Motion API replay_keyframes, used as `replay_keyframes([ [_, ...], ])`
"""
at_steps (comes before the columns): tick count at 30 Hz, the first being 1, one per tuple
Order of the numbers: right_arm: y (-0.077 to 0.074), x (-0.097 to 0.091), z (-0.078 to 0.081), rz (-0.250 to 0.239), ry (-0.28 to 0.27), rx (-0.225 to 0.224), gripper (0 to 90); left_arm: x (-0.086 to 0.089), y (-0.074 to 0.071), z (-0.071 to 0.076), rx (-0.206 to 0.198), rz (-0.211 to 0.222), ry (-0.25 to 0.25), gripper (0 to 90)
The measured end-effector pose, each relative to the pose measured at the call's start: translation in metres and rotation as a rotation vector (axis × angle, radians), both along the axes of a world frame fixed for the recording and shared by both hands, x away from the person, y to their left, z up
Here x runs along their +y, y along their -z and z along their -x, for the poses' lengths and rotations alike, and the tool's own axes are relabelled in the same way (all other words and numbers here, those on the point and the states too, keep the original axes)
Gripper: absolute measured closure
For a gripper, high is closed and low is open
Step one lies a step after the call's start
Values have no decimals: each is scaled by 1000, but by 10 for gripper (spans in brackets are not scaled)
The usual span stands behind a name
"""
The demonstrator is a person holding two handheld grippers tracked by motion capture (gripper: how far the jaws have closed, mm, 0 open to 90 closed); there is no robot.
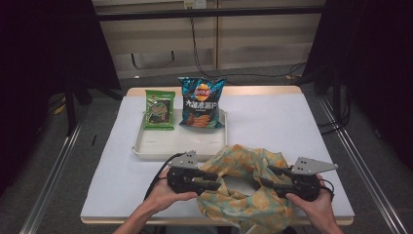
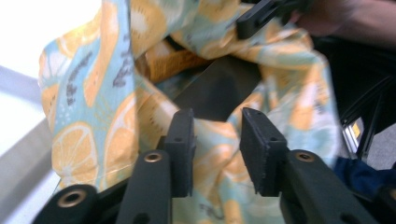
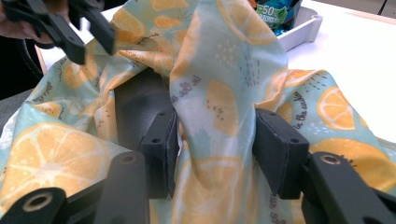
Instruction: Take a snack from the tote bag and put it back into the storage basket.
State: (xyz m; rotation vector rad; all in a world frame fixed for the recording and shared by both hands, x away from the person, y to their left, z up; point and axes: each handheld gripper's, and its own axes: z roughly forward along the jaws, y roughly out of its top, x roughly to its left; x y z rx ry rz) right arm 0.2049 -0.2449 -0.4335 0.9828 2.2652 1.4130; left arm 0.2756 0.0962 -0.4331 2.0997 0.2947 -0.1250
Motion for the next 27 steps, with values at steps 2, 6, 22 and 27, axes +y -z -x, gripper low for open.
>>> replay_keyframes([
  [2, 0, 1, 0, 1, -3, 2, 511, -3, 5, -4, -2, -20, -9, 587],
  [6, 1, 1, -1, 3, 1, 7, 511, -6, 9, -6, -13, -49, -25, 547],
  [22, 2, 3, 0, 9, -5, 6, 481, 22, 14, -10, 23, -117, -18, 900],
  [27, 3, 6, -1, 17, -6, 10, 461, 12, 29, -12, 18, -205, 8, 900],
])
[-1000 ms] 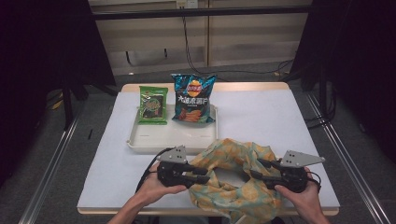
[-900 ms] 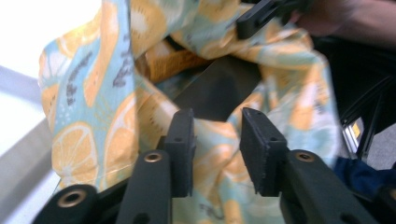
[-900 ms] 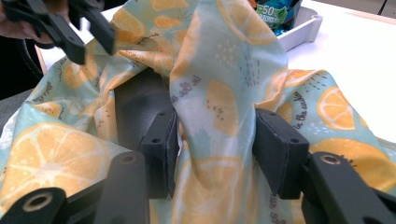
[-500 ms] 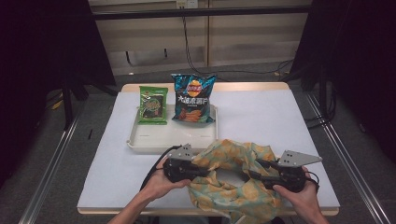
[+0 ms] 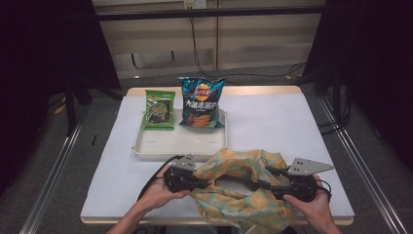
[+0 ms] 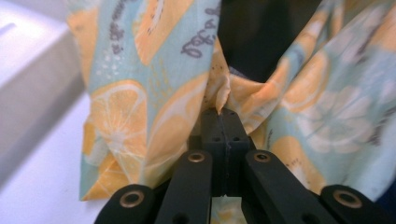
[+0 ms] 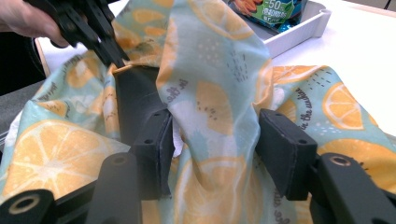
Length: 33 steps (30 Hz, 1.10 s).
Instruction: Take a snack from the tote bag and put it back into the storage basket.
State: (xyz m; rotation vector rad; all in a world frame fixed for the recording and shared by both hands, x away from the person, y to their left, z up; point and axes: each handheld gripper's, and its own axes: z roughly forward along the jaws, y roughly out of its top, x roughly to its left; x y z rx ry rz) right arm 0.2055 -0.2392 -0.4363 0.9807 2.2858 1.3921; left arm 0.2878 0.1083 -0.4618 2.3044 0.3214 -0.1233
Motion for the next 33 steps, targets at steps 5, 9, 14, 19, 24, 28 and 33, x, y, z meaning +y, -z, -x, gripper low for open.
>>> replay_keyframes([
  [5, 2, 0, -1, 4, 7, 7, 456, -6, 10, 1, -9, -75, 0, 900],
  [9, 2, -1, -1, 9, 9, 8, 456, -1, 12, -7, 7, -76, -10, 900],
  [14, 2, -2, -1, 12, 19, 9, 476, 2, 13, -7, 15, -28, -15, 900],
  [19, 2, -3, -2, -4, 17, 18, 554, 8, 1, -3, 18, 61, -24, 869],
  [24, 0, -2, -2, -10, 9, 21, 612, 10, -16, 5, 4, 137, -32, 751],
  [28, 0, -2, -2, -13, 9, 19, 615, 8, -28, 9, -10, 194, -24, 700],
  [33, -1, -2, -2, -16, 9, 18, 604, 0, -39, 12, -35, 230, -10, 680],
])
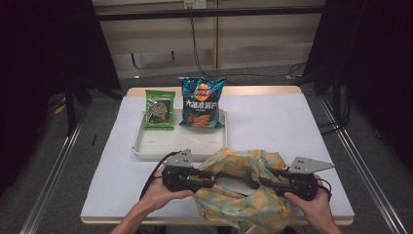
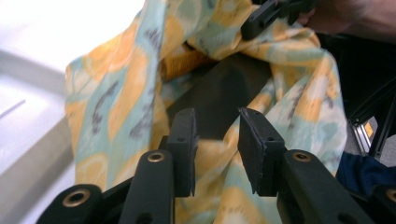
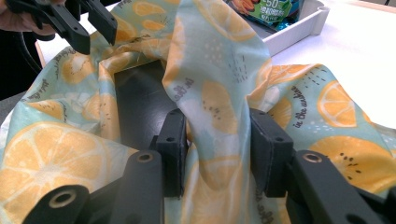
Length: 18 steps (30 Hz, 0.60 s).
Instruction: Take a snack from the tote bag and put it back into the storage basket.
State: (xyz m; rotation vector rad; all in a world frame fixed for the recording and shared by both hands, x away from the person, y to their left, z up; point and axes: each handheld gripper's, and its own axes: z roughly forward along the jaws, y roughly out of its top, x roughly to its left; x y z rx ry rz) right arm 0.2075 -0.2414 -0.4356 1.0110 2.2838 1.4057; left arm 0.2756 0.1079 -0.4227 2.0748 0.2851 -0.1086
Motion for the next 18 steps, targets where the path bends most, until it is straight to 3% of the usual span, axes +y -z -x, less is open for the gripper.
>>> replay_keyframes([
  [3, 0, -1, -1, 1, 3, 0, 602, -11, -5, -3, -5, 12, 19, 736],
  [6, 0, -1, -1, 1, 3, 0, 601, -27, -8, -7, -21, -3, 47, 756],
  [8, 0, 0, -1, 1, 3, 0, 598, -39, -3, -12, -16, -31, 43, 750],
  [12, 1, -2, -1, -2, 8, 0, 594, -54, 12, -23, -17, -76, 49, 724],
  [14, 1, -3, -1, -2, 9, 1, 596, -56, 13, -24, -25, -76, 46, 716],
  [16, 2, -3, -1, -3, 8, 3, 596, -57, 14, -25, -39, -91, 54, 656],
  [18, 2, -3, -1, -3, 8, 6, 592, -58, 19, -25, -24, -94, 74, 605],
])
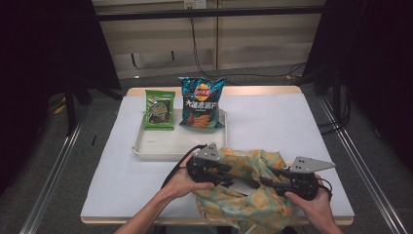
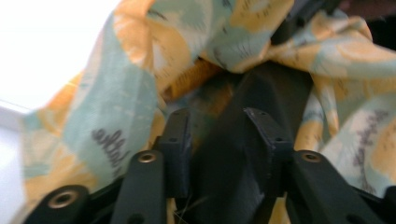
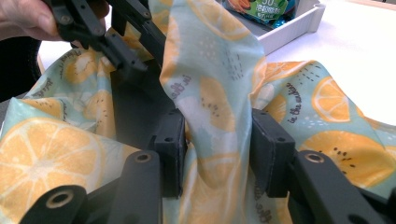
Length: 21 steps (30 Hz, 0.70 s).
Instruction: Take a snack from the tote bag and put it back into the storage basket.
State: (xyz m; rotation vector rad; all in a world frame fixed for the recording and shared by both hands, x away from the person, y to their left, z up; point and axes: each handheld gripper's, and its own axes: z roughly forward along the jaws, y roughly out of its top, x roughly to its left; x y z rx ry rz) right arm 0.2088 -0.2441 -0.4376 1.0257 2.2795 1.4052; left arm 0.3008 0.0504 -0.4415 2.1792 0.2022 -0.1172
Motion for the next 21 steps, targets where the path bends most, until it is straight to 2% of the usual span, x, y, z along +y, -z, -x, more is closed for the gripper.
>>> replay_keyframes([
  [2, 0, 0, 0, -1, 0, 3, 590, 1, 2, 1, 6, 7, 21, 577],
  [4, 0, 0, 1, 3, 0, 2, 588, 2, 1, 3, -8, -12, 59, 520],
  [5, 0, 0, 1, 4, 0, 2, 588, 2, 0, 5, -16, -16, 57, 504],
  [9, 0, 0, 0, 2, 1, 1, 584, 2, 0, 10, -11, -20, 105, 448],
  [13, 0, -1, 0, 2, 0, 1, 580, 2, -1, 15, -29, -47, 123, 398],
  [15, 0, -1, 0, 2, 1, 1, 578, 2, -1, 16, -12, -32, 133, 374],
  [17, 0, -1, 0, 2, 1, 1, 577, 1, -1, 19, -28, -61, 136, 362],
  [19, 0, -1, 0, 2, 1, 0, 574, -2, 2, 20, -22, -64, 148, 327],
  [21, 0, -1, 0, 3, 0, 0, 574, -4, 3, 23, -66, -89, 139, 351],
])
